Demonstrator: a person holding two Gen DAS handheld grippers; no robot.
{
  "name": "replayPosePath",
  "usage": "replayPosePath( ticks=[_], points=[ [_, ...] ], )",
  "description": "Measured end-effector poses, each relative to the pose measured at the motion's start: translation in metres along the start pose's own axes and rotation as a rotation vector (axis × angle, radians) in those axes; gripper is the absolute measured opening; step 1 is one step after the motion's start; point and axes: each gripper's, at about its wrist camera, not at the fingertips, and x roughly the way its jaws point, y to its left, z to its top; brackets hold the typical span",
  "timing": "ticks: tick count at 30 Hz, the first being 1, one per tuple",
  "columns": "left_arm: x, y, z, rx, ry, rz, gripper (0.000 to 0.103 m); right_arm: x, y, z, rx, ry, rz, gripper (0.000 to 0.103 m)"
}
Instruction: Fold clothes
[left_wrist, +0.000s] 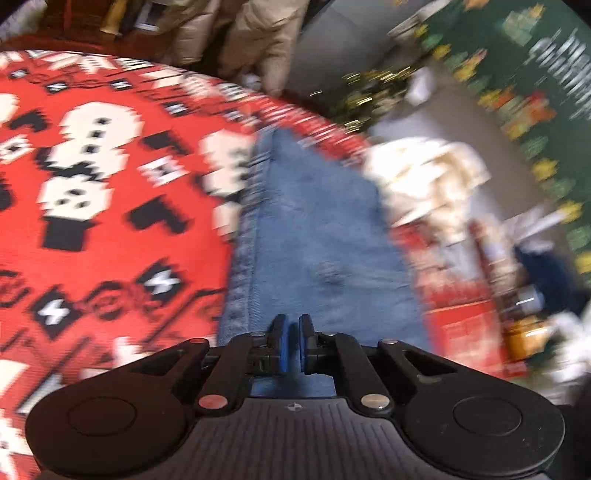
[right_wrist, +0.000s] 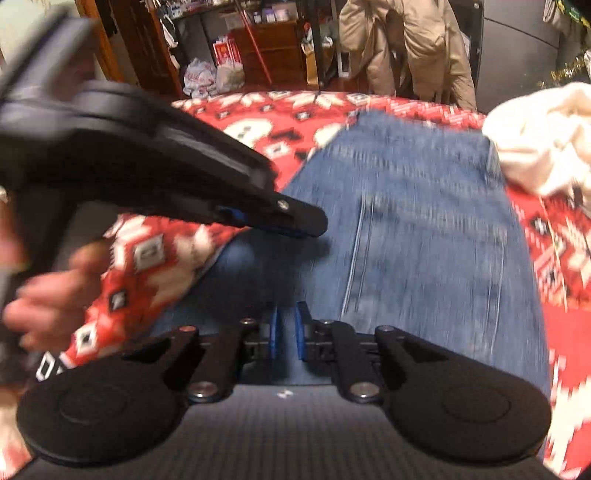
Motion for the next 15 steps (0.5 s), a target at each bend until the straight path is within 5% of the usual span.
replayPosePath(
  ticks=[15],
  points=[
    [0.000,0.014,0.003,-0.081,-0.023,0.001,0.002,0.010,0.002,0.013,0.092,-0.063,0.014,0.013]
  ],
)
